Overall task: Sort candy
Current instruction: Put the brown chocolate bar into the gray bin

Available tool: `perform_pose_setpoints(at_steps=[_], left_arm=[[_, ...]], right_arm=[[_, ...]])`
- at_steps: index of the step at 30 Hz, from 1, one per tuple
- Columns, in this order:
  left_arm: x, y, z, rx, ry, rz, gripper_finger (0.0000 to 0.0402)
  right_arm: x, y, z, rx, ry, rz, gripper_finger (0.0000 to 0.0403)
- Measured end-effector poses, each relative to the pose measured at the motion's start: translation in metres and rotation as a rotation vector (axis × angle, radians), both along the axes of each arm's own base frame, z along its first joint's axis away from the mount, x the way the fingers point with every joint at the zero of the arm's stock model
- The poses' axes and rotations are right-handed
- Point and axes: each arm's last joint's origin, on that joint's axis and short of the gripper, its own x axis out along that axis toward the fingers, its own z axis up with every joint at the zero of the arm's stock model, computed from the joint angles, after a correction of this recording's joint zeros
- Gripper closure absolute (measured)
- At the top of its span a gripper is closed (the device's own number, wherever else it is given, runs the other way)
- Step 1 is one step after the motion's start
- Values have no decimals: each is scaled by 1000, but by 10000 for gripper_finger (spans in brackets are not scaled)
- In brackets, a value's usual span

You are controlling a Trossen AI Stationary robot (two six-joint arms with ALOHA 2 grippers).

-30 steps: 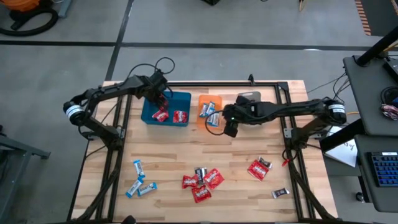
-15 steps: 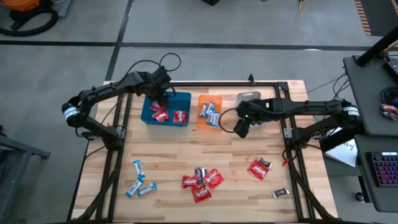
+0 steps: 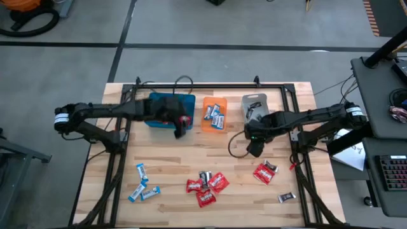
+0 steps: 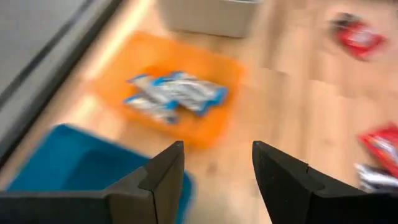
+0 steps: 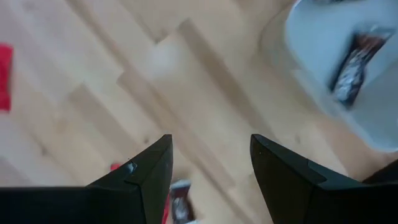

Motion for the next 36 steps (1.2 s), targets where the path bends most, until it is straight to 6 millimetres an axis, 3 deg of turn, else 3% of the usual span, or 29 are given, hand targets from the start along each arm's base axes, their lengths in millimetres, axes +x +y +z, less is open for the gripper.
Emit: perform_pose_setpoints(at_steps=[5,11,18,23,28,36], left_arm=[[-5,-33,-29,-21,3,-132,229],[-12,-54,-49,-79,38,-162,230],[-13,-56,-51,-101,39,-143,230],[-13,-56,-49,-109,33,-135,230],[-13,-56,-49,-105,33,-131,230],[-12,-56,-49,-106,22,-127,230]], right_arm=[[-3,12,-3,30,19,12,197],[-13,21,-23,116,107,-9,197],[-27,23,-50,135,203,-73,197],[-33,30,-71,248,220,-99,197],[-41,36,-82,278,261,-106,197],[-35,40,-99,310,143,-86,197]])
